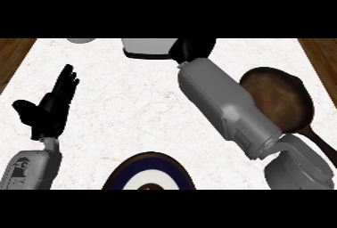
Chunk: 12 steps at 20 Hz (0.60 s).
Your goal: Pick the eggplant from the plate and place it in the pan
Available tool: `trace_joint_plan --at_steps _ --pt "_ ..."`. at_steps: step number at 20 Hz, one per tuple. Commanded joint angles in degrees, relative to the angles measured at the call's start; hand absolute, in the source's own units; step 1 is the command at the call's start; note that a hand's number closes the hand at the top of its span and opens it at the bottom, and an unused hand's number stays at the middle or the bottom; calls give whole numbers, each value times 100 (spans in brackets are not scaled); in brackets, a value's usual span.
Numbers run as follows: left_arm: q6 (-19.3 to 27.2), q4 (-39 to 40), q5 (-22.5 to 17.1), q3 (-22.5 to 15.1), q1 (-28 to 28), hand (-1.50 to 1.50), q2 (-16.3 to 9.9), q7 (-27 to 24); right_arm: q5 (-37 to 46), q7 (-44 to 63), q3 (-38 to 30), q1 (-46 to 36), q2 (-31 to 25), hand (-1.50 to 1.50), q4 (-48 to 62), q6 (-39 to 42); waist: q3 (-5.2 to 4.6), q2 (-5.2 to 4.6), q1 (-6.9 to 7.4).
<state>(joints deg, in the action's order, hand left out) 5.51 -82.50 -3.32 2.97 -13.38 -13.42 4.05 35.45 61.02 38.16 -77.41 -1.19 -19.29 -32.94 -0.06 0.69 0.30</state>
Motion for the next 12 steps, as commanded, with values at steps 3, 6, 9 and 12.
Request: trace_joint_plan --at_steps 3,6,9,12 --pt "34 -232 -65 69 73 0 -6 112 78 535 -450 125 -605 150 -199 -1474 15 3 -125" --pt "28 -141 -26 128 292 0 -32 -93 186 390 -502 685 -765 150 -375 -1911 9 24 -241" --pt "10 -73 -63 137 69 0 -11 17 300 216 -525 1197 -1207 150 -438 -1780 7 -1 -245" --pt "38 -261 22 150 -40 0 -174 345 351 -60 -618 1692 -1717 150 -717 -1924 10 -1 -219"
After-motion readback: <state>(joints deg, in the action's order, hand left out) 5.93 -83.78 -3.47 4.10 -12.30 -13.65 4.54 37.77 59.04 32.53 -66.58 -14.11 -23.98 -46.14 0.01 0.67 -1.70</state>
